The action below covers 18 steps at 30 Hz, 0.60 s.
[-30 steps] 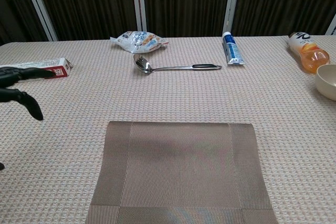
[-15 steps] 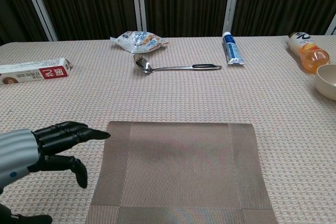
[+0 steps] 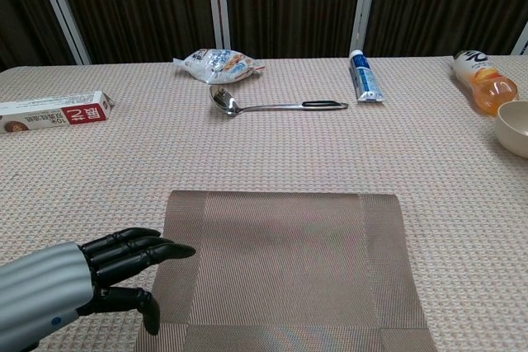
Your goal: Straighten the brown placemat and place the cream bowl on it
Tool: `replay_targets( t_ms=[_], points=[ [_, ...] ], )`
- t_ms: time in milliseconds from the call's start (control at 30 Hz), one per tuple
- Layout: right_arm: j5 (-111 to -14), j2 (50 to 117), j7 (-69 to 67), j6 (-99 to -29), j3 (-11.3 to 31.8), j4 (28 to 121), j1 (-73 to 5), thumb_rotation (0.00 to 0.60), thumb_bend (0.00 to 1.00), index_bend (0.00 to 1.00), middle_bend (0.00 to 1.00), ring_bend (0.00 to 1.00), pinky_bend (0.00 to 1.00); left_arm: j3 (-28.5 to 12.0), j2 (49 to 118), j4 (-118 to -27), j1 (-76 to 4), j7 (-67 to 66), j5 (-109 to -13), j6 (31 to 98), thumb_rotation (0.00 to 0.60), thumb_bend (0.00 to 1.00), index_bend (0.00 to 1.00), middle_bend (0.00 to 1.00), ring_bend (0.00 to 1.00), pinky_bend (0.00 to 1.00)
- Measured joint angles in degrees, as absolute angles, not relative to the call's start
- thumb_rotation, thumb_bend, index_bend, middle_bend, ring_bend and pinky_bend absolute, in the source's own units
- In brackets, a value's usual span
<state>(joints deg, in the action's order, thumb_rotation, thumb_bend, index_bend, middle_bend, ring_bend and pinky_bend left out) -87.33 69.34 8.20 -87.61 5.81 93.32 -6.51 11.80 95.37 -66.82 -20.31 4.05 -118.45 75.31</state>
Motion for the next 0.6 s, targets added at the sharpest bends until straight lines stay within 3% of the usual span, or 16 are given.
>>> replay_targets(
  t_ms=[600],
  points=[
    [-87.0, 69.2, 8.0, -87.5, 6.0, 93.3, -6.5, 0.600, 0.00, 0.00, 0.00, 0.00, 0.00, 12.8, 99.5, -62.1, -20.6, 5.1, -115.6, 76.0, 0.600, 0.21, 0.39, 0.00, 0.00, 0.00]
  ],
)
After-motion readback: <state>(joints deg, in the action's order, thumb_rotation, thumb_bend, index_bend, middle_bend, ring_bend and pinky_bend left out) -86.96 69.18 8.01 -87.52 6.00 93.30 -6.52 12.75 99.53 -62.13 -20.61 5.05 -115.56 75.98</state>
